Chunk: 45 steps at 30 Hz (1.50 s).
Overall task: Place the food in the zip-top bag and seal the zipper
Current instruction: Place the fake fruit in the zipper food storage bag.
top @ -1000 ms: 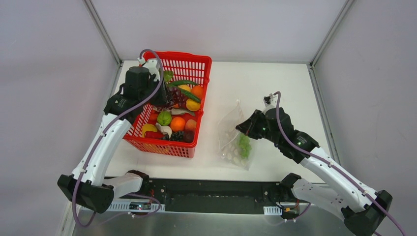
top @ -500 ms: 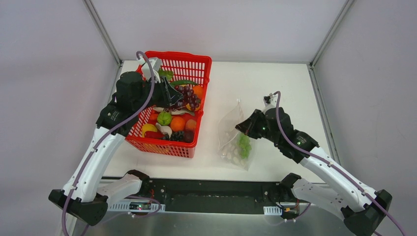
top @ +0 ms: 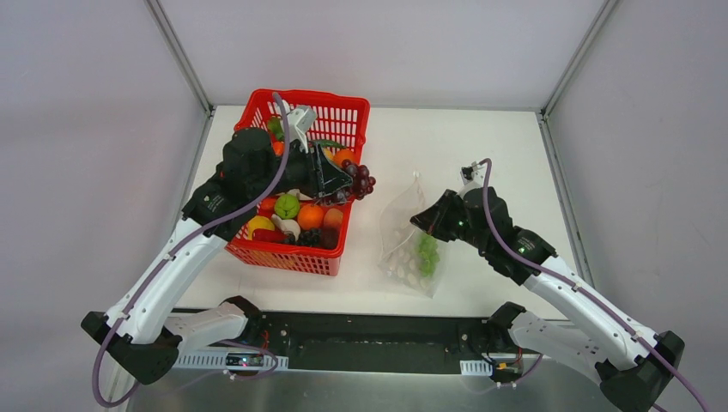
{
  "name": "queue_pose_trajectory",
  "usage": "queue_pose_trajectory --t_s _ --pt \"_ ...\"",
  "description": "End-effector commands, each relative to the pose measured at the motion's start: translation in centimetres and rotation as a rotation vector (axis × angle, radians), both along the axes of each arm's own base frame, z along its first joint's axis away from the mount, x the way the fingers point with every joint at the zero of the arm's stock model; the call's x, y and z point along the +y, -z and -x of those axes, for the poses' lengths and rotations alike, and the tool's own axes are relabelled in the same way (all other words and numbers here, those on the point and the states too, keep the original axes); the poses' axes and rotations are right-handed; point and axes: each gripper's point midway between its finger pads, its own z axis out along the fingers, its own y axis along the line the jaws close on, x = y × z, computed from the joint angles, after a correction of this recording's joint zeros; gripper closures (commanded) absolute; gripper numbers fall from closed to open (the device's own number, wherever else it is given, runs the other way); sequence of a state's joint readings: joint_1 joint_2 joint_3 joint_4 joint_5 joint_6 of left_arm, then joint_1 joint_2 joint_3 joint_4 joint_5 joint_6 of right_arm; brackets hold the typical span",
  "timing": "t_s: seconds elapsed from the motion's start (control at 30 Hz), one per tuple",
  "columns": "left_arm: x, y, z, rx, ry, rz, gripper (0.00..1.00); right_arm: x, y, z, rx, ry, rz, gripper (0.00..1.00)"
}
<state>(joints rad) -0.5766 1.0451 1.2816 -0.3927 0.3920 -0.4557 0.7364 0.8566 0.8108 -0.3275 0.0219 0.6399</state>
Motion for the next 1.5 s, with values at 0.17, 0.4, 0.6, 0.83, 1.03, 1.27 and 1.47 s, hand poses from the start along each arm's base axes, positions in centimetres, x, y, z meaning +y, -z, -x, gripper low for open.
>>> queue_pose_trajectory --t_s 0.17,0.4,0.6,0.83,1.03,1.27,1.47 --pt "-2.9 -5.2 2.0 -0.094 0.144 0.154 1.00 0.1 -1.9 -0.7 -0.049 0.026 -0.055 1.00" --pt "-4.4 -4.5 2.3 -0.071 0.180 0.155 1.00 0.2 -2.1 -0.6 -0.051 0.024 -0.064 1.00" --pt "-6.6 -1.5 1.2 -0.002 0.183 0.139 1.00 0.3 -2.7 -0.4 -0.063 0.016 -0.090 1.00" --pt "-9.5 1.3 0.5 0.061 0.216 0.110 1.00 0.2 -3.0 -0.1 -0.067 0.013 -0.101 1.00" --pt "-8.7 4.4 -0.7 0.095 0.142 0.000 1.00 0.0 -3.2 0.0 -0.073 0.016 -0.109 1.00" --pt "-9.0 6.5 -1.5 0.125 0.116 -0.089 1.00 0.2 -4.2 0.1 -0.097 0.006 -0.142 1.00" --pt "-10.6 6.2 -1.2 0.127 0.143 -0.106 1.00 1.1 -4.5 0.4 -0.086 -0.034 -0.174 1.00"
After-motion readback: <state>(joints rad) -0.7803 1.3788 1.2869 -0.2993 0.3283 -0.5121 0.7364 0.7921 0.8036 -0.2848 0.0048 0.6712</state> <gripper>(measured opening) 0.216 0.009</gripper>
